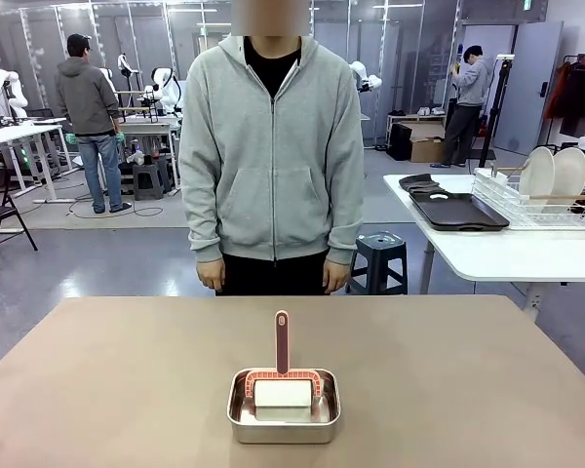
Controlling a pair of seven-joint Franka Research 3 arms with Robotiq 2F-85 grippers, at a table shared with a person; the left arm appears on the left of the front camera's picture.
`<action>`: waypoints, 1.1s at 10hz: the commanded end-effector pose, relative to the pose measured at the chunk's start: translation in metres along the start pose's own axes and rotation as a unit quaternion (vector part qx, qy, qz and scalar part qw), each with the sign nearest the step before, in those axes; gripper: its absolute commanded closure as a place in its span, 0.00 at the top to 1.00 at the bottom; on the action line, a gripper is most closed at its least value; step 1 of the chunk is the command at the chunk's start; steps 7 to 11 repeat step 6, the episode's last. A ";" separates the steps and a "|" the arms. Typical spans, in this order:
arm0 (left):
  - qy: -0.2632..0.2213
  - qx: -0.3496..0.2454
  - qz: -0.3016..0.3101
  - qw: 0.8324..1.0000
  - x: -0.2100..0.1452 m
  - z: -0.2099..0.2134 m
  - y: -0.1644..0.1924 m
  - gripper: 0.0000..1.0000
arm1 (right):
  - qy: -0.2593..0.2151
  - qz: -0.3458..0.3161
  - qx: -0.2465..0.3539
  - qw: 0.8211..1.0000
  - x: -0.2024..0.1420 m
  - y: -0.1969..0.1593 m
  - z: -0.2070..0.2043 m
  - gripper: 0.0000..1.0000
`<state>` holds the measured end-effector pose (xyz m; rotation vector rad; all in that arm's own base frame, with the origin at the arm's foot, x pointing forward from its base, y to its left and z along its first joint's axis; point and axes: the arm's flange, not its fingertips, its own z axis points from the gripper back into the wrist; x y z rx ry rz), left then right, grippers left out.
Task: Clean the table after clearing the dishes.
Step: Place the Lint Roller back on top of the Airtight Container.
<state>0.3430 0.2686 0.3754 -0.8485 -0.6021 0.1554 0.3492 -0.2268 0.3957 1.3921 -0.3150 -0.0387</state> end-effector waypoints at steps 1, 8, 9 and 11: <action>0.000 0.002 0.003 1.000 0.002 0.001 0.000 1.00 | 0.000 0.004 0.000 1.000 -0.001 0.003 0.000 1.00; 0.000 0.002 0.003 1.000 0.002 0.001 0.000 1.00 | 0.000 0.004 0.000 1.000 -0.001 0.003 0.000 1.00; 0.000 0.002 0.003 1.000 0.002 0.001 0.000 1.00 | 0.000 0.004 0.000 1.000 -0.001 0.003 0.000 1.00; 0.000 0.002 0.003 1.000 0.002 0.001 0.000 1.00 | 0.000 0.004 0.000 1.000 -0.001 0.003 0.000 1.00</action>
